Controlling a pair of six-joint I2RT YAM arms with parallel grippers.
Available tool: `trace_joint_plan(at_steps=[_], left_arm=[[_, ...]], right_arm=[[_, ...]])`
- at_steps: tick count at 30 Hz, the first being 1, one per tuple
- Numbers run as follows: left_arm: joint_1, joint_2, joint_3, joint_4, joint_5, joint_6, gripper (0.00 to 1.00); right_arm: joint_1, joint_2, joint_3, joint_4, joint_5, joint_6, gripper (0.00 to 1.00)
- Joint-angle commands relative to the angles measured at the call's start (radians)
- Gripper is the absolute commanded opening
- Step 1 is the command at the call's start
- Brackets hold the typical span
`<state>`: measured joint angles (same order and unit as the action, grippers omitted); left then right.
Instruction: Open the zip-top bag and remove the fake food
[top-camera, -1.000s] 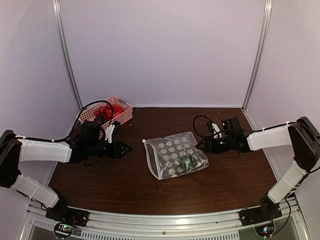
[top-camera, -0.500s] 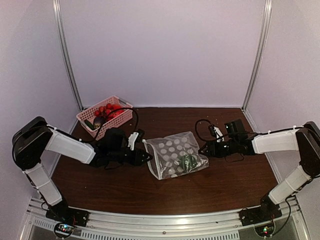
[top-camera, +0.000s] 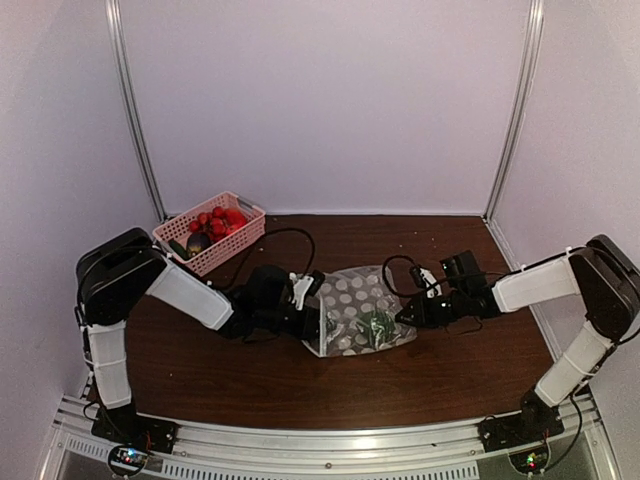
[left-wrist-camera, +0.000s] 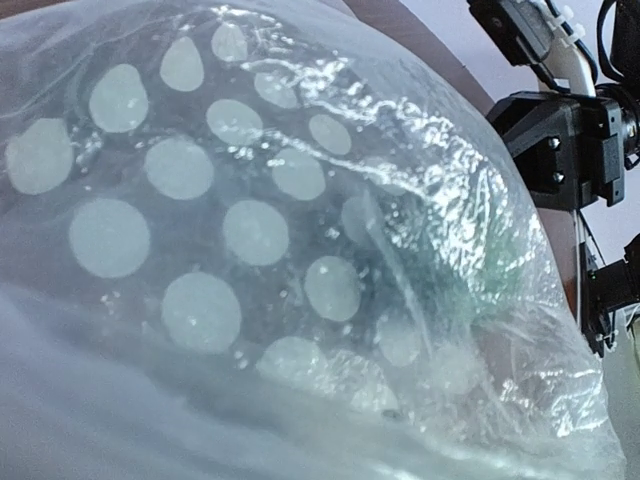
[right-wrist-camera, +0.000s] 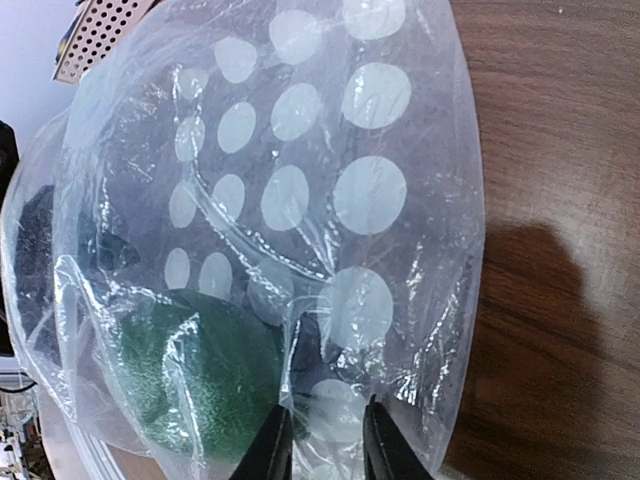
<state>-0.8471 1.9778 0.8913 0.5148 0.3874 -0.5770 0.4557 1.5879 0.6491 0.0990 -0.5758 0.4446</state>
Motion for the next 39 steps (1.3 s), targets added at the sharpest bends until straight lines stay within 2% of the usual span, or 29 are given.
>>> trace_joint_plan(at_steps=[1,19,36,39], left_arm=[[-0.03,0.059,0.063,0.062,0.043,-0.006,0.36],[-0.109,0.142,0.14,0.172,0.172,0.005,0.73],[-0.132,0.252,0.253,0.056,0.146,0.023,0.74],[-0.132,0.252,0.257,0.038,0.142,0.028,0.71]], right_arm=[[0.03,0.042,-0.017,0.03,0.021,-0.015,0.22],[0.123,0.113,-0.007,0.101,0.091,0.042,0.0],[0.191,0.121,-0.005,0.166,0.125,0.125,0.0],[0.192,0.117,-0.004,0.163,0.129,0.124,0.0]])
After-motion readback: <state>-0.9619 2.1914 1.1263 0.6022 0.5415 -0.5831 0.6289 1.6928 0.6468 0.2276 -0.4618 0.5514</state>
